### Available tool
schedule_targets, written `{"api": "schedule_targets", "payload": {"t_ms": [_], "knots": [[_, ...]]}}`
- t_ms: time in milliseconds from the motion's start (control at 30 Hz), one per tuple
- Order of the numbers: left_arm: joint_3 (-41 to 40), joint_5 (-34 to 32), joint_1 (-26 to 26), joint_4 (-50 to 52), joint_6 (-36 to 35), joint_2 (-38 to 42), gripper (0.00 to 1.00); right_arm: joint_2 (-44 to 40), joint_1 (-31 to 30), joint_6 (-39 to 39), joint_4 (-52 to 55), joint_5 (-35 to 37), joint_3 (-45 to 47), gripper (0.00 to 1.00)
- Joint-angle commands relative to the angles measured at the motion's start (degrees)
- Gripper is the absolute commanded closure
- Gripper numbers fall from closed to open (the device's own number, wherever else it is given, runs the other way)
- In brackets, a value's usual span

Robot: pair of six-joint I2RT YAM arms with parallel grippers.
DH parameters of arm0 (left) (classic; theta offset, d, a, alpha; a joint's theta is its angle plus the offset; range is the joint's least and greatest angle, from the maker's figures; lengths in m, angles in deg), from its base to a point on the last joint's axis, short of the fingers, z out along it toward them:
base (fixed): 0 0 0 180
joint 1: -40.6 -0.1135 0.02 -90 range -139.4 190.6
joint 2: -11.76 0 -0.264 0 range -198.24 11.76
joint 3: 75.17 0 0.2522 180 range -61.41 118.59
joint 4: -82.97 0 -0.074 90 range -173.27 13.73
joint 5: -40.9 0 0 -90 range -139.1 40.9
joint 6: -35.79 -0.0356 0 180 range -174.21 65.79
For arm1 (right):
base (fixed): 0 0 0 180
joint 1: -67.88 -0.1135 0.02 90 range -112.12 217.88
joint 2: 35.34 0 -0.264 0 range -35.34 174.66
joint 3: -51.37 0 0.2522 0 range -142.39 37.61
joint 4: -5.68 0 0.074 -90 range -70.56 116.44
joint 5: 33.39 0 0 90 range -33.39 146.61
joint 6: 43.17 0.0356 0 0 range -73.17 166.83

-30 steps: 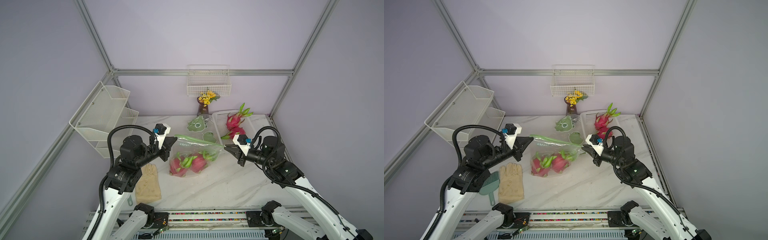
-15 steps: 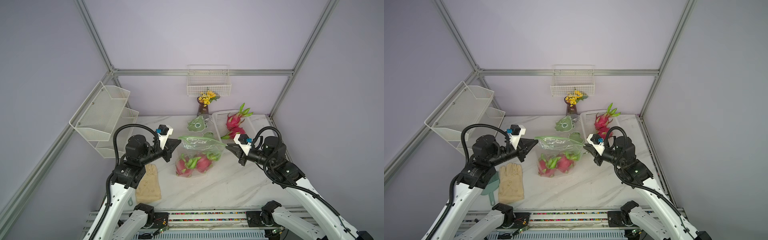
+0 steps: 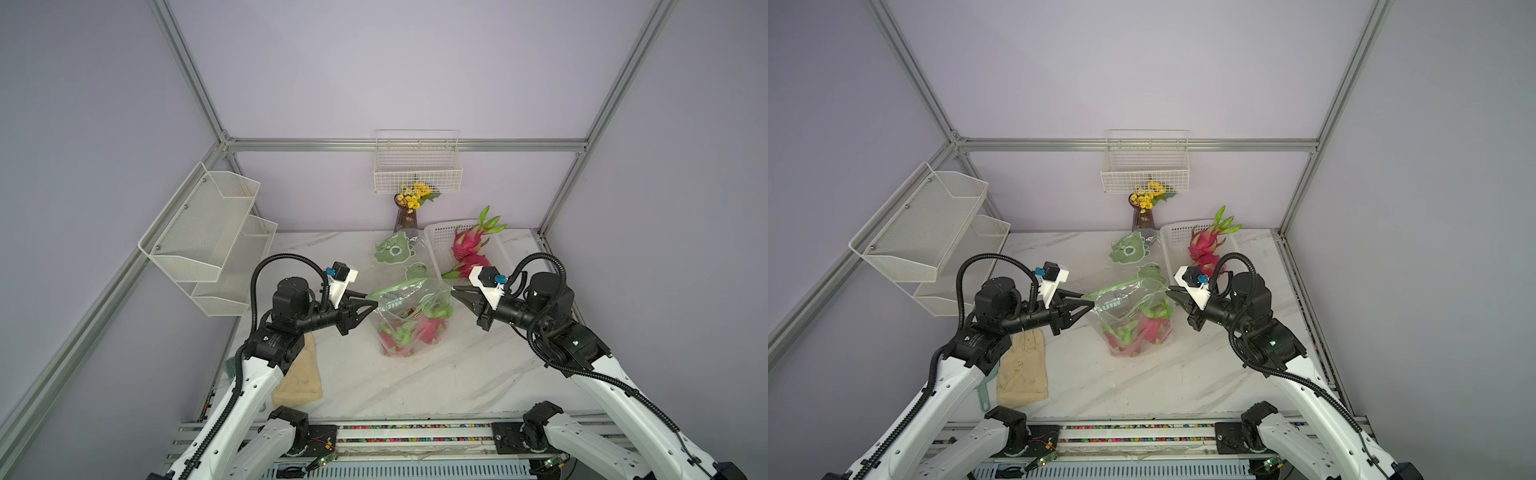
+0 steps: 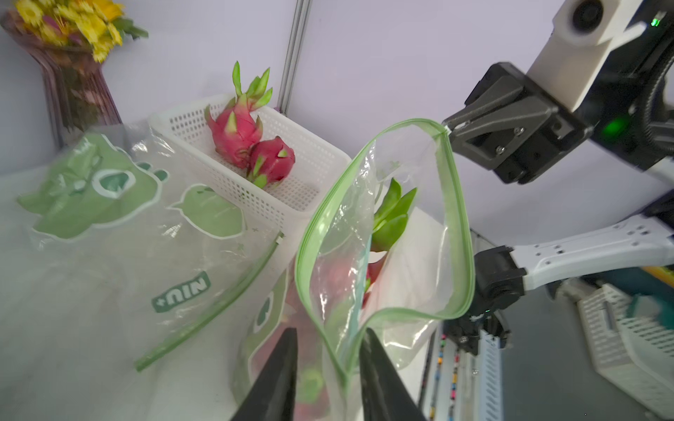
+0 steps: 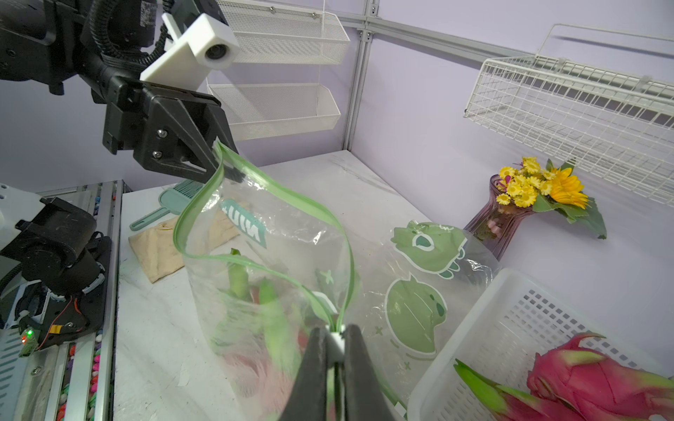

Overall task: Open the zip-top bag and take out the dragon fruit
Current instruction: Open the zipper of the food storage bag at the center of the board.

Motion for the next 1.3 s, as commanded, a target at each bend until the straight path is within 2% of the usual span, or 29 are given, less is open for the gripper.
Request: {"api": "schedule_targets", "payload": {"t_ms": [0,133,233,400,600,767,967,1033,1100,1167,1267], "knots": [[6.6,0.0,0.3,5.1,-3.5,0.7,0.45,-1.0,0.2,-1.4,-3.1,-2.9,0.5,1.0],[18.2,-0.2,0.3,13.0,-6.6,-2.1,0.23,-1.0,0.2,-2.4,-3.0,-3.6,0.3,1.0],[25.4,3.3,0.3,17.5,-6.9,-5.8,0.18,-1.0,0.2,-3.1,-2.4,-3.5,-0.3,1.0],[33.3,4.0,3.6,23.0,-8.2,-11.8,0.19,-1.2,0.2,-3.5,-3.3,-3.8,-0.7,1.0],[36.8,-3.7,12.9,26.0,-13.7,-17.4,0.15,-0.2,0.2,-3.7,-3.6,-4.9,-1.4,1.0],[38.1,-10.8,15.0,26.3,-17.3,-21.8,0.18,-0.6,0.1,-4.2,-3.3,-5.3,-1.4,1.0],[38.6,-11.5,16.7,26.4,-18.9,-26.1,0.21,-1.4,0.2,-4.2,-2.6,-5.3,-1.1,1.0],[38.9,-11.6,17.0,26.5,-18.8,-27.1,0.27,-1.6,0.2,-4.1,-2.5,-5.2,-1.1,1.0],[39.7,-10.3,17.1,26.5,-18.0,-28.1,0.4,-1.8,0.2,-3.8,-2.4,-4.7,-1.1,1.0],[40.6,-10.0,17.1,26.4,-16.5,-28.7,0.58,-2.0,0.1,-3.1,-2.3,-4.2,-1.1,1.0],[41.4,-11.1,17.1,25.2,-13.1,-28.4,0.94,-2.5,0.1,-1.1,-2.1,-2.2,-1.5,1.0]]}}
